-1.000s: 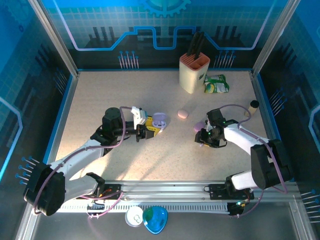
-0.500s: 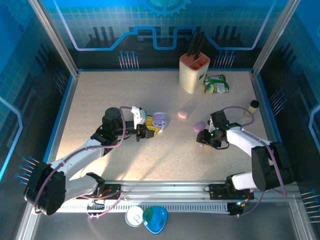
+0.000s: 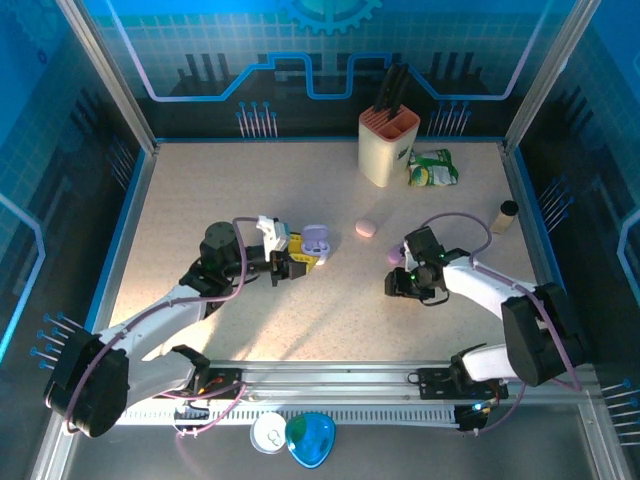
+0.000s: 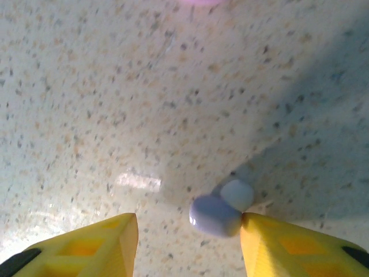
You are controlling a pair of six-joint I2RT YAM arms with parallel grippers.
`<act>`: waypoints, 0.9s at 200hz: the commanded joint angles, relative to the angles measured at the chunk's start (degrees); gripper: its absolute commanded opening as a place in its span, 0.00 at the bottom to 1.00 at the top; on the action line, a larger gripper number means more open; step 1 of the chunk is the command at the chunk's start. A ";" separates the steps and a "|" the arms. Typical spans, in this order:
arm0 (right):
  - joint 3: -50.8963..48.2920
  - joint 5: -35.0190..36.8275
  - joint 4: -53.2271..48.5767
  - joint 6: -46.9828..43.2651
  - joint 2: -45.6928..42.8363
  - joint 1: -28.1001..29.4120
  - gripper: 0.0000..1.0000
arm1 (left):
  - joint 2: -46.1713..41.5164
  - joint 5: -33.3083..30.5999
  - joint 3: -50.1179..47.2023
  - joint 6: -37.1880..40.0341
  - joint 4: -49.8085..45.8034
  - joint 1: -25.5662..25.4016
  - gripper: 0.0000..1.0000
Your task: Insert wireless bluetooth earbuds into charging case
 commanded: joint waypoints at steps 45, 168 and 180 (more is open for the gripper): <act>-0.01 1.31 -6.00 1.42 -6.86 4.31 0.52 | -0.58 -0.96 -1.02 -2.89 5.76 -0.16 0.26; 11.14 3.96 -6.23 -4.24 9.48 2.48 0.65 | -2.81 -2.86 -5.18 -6.53 12.92 -0.17 0.26; 10.41 2.77 -5.23 -4.26 10.12 2.49 0.64 | -2.95 -2.49 -5.86 -8.00 14.82 -0.15 0.26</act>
